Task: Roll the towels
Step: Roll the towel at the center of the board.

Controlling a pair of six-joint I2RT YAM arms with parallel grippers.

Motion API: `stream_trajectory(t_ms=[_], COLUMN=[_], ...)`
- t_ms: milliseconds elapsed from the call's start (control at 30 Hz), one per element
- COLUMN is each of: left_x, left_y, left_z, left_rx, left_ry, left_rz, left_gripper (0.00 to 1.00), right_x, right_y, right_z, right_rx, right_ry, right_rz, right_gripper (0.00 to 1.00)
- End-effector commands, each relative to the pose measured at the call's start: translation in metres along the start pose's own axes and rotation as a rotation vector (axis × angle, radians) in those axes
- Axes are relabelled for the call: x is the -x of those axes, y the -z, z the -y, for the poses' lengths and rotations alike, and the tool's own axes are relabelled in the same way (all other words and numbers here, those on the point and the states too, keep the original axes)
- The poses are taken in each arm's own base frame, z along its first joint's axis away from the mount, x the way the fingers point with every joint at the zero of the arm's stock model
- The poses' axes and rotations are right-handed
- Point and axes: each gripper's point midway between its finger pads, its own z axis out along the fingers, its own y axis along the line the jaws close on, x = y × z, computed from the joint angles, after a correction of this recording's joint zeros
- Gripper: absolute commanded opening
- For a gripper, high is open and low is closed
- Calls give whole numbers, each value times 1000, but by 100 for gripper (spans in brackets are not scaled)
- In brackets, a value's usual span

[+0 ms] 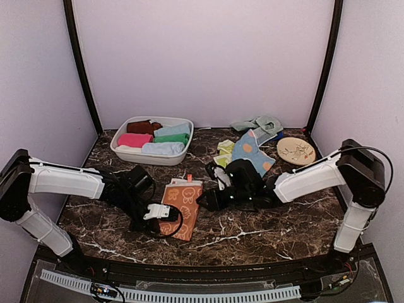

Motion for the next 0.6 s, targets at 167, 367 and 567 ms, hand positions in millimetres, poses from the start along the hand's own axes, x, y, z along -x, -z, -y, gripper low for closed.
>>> stream_trajectory(t_ms=[167, 367, 567], left_x=[2, 2, 2], left_y=[7, 6, 6], left_z=[25, 23, 22], left_rx=[-267, -316, -338], left_ry=[144, 193, 212], left_rz=[3, 4, 4], left_gripper=[0, 0, 0], right_x=[-89, -100, -100], right_y=[40, 18, -11], right_z=[-59, -105, -115], right_rx=[-152, -165, -189], right_ry=[831, 1098, 1229], right_rz=[9, 14, 23], right_gripper=[62, 60, 56])
